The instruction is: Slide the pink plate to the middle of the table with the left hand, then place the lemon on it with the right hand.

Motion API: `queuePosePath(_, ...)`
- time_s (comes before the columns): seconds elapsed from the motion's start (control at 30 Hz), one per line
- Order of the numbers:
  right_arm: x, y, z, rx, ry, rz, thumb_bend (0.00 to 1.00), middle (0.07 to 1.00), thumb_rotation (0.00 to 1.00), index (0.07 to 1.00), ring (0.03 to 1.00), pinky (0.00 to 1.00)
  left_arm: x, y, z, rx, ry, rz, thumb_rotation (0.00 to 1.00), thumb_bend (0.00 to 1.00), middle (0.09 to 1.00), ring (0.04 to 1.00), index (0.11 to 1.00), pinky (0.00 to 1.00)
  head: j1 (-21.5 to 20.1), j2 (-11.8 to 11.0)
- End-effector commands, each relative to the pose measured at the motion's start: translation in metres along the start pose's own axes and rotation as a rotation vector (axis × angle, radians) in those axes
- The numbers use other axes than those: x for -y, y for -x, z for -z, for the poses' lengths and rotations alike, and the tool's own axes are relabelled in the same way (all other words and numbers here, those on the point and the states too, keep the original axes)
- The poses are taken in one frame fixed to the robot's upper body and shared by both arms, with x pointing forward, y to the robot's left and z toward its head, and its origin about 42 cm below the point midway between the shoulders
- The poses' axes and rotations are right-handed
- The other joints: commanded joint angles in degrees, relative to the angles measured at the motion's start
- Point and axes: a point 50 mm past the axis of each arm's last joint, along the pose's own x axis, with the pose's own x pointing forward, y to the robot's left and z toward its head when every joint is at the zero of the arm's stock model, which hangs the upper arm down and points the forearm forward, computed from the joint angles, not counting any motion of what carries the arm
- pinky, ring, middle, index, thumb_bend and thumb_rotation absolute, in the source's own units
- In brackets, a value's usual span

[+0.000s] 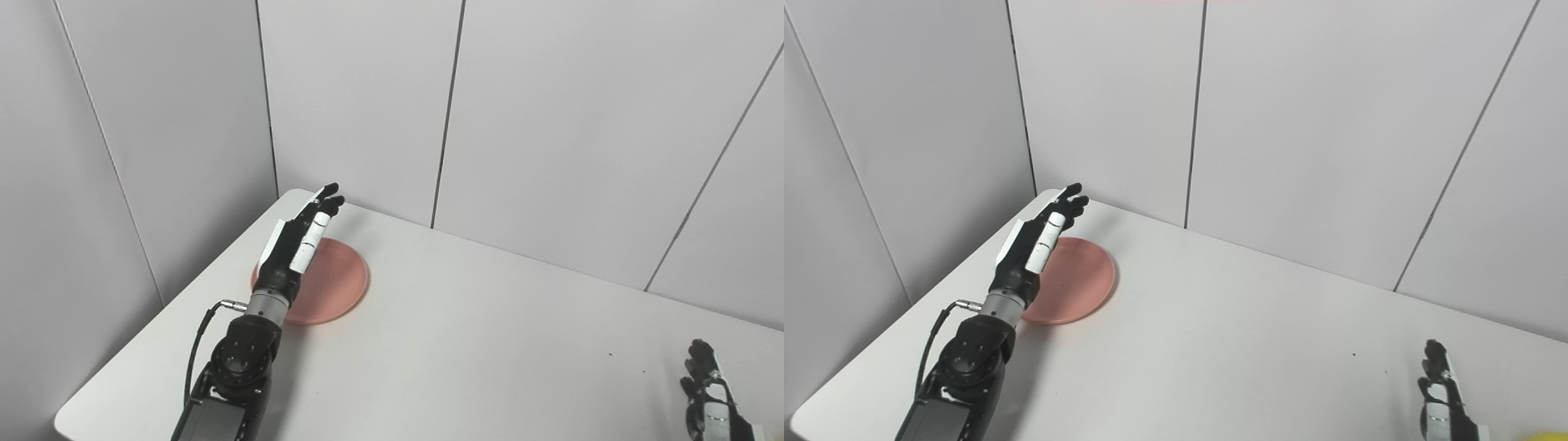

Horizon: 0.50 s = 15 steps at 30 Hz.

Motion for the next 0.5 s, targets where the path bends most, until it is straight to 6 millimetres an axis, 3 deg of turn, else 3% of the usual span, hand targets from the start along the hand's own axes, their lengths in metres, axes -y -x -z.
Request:
queuePosePath(0.0,-0.001,-0.007,-0.018,0.089,0.003,-0.006,0.52,0.973,1.00,0.943,1.000,1.00,-0.014,-0.015,-0.020,0.093,-0.006,-0.018,1.00,0.61,0.870,0.886,0.869,0.91,0.3,0.2)
queuePosePath(0.47,-0.003,-0.006,-0.017,0.100,-0.013,-0.010,0.53,0.987,1.00,0.957,1.000,1.00,-0.070,-0.031,-0.004,0.021,-0.053,-0.089,1.00,0.63,0.858,0.874,0.864,0.91,1.0,0.0)
